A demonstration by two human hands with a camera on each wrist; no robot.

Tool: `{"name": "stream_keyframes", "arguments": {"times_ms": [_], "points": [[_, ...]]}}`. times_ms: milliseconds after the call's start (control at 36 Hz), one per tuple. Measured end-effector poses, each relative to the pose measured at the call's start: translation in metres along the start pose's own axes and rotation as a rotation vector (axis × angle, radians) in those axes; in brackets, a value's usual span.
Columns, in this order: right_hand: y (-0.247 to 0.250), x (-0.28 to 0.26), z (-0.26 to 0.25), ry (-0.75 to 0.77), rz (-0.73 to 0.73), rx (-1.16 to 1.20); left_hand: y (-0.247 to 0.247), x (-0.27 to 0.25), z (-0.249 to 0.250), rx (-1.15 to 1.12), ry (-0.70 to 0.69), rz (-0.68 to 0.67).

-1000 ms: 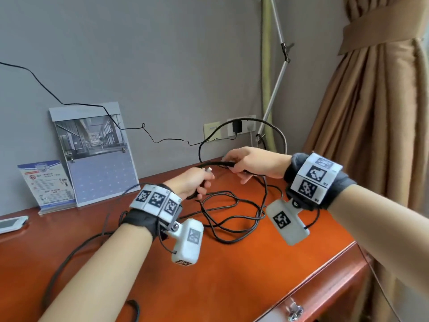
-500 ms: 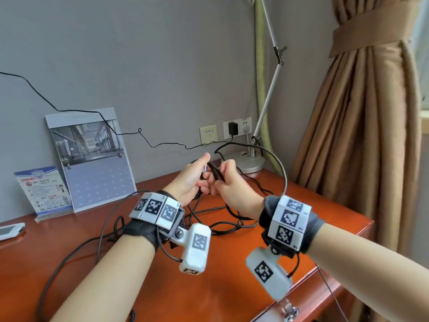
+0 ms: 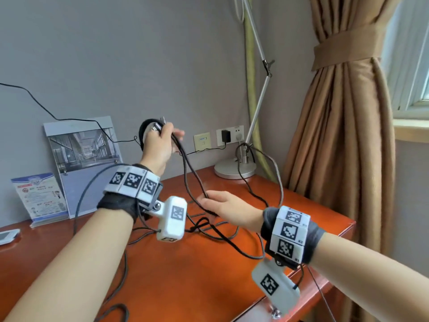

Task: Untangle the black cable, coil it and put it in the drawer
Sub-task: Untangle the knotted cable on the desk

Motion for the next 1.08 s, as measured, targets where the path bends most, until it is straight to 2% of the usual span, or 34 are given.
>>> {"name": "stream_keyframes", "arguments": {"times_ms": [139, 194, 250, 389, 472, 556, 611, 667, 806, 833, 861, 944, 1000, 1056, 1083], "points": [[0.012, -0.005, -0.020, 0.121, -0.128, -0.029, -0.010, -0.006, 0.040, -0.690, 0.145, 0.042], [0.016, -0.008, -0.025, 0.142, -0.186, -0.066, -0.011, -0.009, 0.055, -0.868, 0.182, 0.049], [0.022, -0.010, -0.025, 0.139, -0.233, -0.091, -0.015, -0.015, 0.067, -0.954, 0.241, 0.020], [0.051, -0.012, -0.029, 0.084, -0.206, -0.171, -0.022, -0.029, 0.097, -1.002, 0.358, -0.205], [0.080, -0.011, -0.032, 0.052, -0.059, -0.338, -0.027, -0.041, 0.119, -0.952, 0.381, -0.417], [0.112, -0.011, -0.034, 0.038, 0.107, -0.435, -0.025, -0.048, 0.137, -0.829, 0.309, -0.553], [0.129, -0.012, -0.036, 0.046, 0.143, -0.429, -0.019, -0.044, 0.145, -0.787, 0.253, -0.570], [0.137, -0.018, -0.042, 0.087, 0.120, -0.341, -0.012, -0.036, 0.148, -0.750, 0.228, -0.538], [0.131, -0.035, -0.072, 0.211, -0.055, 0.006, 0.013, -0.009, 0.144, -0.563, 0.114, -0.313], [0.133, -0.033, -0.078, 0.223, -0.016, 0.049, 0.019, -0.003, 0.144, -0.545, 0.079, -0.253], [0.137, -0.030, -0.086, 0.241, 0.088, 0.013, 0.024, 0.002, 0.143, -0.530, 0.037, -0.196], [0.153, -0.020, -0.122, 0.328, 0.609, -0.333, 0.031, 0.009, 0.149, -0.504, -0.092, -0.053], [0.159, -0.022, -0.151, 0.488, 0.967, -0.360, 0.029, 0.009, 0.158, -0.532, -0.166, 0.006], [0.163, -0.023, -0.171, 0.633, 1.149, -0.264, 0.028, 0.011, 0.170, -0.542, -0.237, 0.053], [0.164, -0.020, -0.177, 0.672, 1.176, -0.237, 0.028, 0.012, 0.176, -0.517, -0.279, 0.074]]}}
Point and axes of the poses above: each hand's wrist, its own x-axis towards the middle knuckle, its own y-axis out of the back of the hand, z = x × y, the point moved 4 cm from there along x, towards the middle knuckle, and after that the axes turned 10 degrees about -y, right-handed, at the moved point
